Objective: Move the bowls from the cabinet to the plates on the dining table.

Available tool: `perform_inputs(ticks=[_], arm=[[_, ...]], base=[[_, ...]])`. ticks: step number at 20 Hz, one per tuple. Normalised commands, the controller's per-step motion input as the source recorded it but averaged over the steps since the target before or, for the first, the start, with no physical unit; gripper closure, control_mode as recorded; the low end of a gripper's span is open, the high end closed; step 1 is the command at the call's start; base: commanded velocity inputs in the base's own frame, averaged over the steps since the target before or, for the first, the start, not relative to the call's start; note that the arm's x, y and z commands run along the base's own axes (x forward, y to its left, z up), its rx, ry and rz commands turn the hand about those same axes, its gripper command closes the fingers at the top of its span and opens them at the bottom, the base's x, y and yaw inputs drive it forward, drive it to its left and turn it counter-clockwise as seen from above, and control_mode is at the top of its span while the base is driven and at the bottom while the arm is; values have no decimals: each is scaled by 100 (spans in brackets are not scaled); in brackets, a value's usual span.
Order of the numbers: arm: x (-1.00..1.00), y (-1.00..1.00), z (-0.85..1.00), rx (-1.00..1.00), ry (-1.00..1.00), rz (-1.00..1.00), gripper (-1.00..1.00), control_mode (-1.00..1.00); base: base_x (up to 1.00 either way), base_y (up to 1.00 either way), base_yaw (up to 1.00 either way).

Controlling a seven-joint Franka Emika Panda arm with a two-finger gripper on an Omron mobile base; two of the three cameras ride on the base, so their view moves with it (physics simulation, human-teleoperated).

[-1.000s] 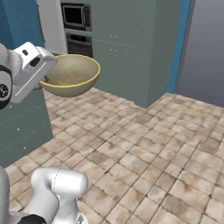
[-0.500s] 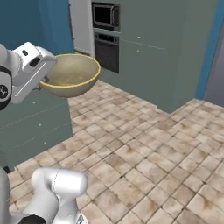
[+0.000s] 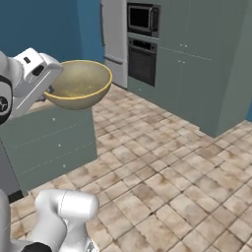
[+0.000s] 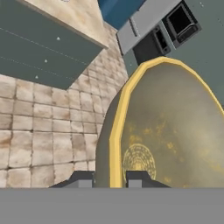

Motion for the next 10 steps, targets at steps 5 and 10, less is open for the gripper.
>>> perform_inputs(ticks=[5,10], arm=[[0,0,0,0,0,0,100,100],[0,0,0,0,0,0,100,100]], base=[[78,11,19],[61,12,22]])
